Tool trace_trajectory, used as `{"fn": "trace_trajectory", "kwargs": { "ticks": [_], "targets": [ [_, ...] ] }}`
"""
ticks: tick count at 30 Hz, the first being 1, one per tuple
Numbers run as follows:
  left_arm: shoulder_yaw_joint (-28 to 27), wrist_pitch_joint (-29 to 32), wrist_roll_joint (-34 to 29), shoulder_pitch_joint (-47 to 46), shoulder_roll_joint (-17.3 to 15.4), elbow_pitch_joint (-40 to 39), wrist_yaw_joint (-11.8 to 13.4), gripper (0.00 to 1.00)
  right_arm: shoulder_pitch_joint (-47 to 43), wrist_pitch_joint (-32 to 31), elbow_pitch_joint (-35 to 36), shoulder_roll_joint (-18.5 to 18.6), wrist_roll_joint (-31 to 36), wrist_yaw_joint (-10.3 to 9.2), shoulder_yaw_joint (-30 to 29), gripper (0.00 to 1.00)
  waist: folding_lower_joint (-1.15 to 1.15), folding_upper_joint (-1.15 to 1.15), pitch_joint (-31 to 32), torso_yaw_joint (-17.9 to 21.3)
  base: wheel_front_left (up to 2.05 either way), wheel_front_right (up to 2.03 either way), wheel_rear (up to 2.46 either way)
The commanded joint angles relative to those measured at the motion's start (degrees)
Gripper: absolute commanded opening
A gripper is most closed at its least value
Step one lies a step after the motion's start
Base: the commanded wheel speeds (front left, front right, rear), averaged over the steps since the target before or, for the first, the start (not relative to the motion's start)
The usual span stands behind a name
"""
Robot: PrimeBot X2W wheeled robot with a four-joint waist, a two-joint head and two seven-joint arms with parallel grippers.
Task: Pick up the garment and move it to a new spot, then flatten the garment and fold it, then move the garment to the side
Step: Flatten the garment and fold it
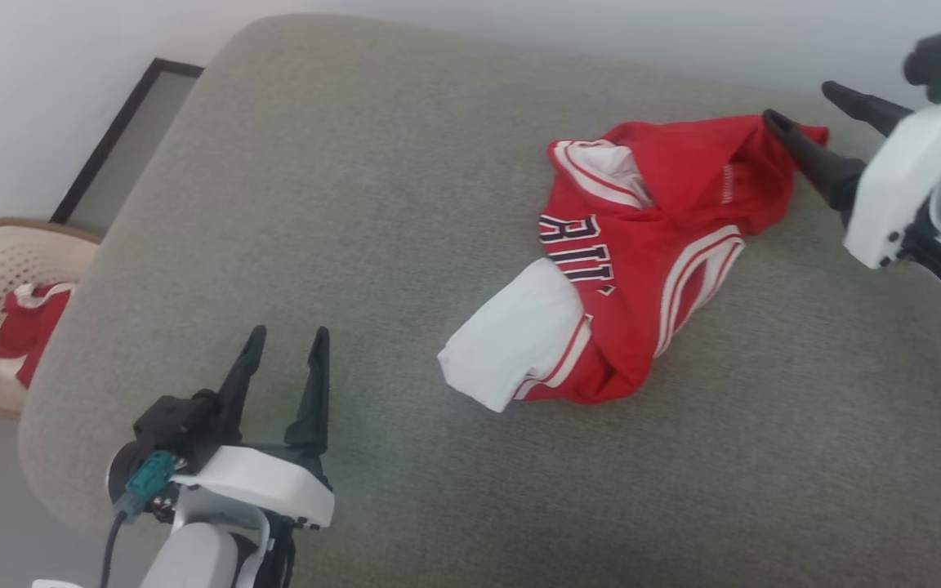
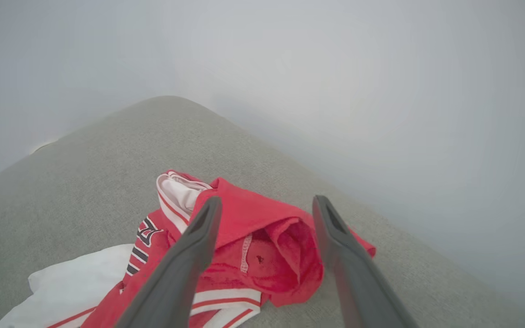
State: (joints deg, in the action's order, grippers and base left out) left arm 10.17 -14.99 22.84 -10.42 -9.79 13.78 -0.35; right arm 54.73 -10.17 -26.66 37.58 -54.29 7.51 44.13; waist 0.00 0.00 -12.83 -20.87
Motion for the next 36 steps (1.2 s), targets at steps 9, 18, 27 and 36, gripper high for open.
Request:
{"fn": "trace_trajectory", "kwargs": {
  "ticks": [9,18,27,36],
  "targets": [
    [-2.2,-0.3,-1.3,2.0,-1.2,-1.3,0.1,1.00,-9.0,9.5,4.2,3.5,0.0,-0.03,-4.6,1.00,0.00,0.00,1.3,3.8,0.00,0.00,0.00],
    [-3.5,-0.3,-1.8,3.0,-2.0,-2.2,0.4,1.00,-17.6,13.3,7.4,2.7,2.3,-0.03,-11.0,1.00,0.00,0.00,2.2,5.6,0.00,0.00,0.00],
    [-3.3,-0.3,-3.0,2.5,-1.7,-3.3,0.3,1.00,-21.4,10.6,11.7,0.4,6.1,-0.03,-16.0,1.00,0.00,0.00,1.8,4.4,0.00,0.00,0.00],
    [-2.3,-0.3,-4.3,1.4,-0.1,-3.3,-0.7,1.00,-19.7,4.3,12.8,-1.9,8.8,-0.03,-16.9,1.00,0.00,0.00,0.4,0.7,0.00,0.00,0.00]
  ]
}}
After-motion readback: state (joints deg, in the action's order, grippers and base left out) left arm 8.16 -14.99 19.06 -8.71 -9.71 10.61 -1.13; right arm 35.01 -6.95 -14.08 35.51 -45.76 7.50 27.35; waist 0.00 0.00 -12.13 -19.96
